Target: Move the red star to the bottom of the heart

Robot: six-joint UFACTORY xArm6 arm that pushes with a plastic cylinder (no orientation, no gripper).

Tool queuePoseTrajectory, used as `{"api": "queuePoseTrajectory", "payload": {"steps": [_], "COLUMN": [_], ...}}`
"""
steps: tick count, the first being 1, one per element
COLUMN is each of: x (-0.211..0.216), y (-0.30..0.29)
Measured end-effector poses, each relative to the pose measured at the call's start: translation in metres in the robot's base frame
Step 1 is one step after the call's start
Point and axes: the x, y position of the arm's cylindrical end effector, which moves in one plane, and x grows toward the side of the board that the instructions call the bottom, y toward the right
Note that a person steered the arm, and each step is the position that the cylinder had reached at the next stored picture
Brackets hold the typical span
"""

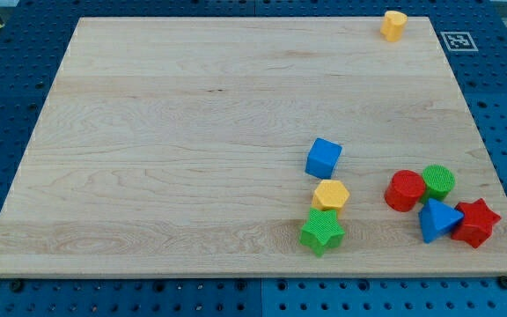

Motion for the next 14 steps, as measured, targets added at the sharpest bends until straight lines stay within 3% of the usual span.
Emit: {"api": "queuePoseTrajectory", "payload": {"steps": [1,7,14], "x": [0.074,0.080,-0.008], "y": [-0.009,-0.095,-0.065]}}
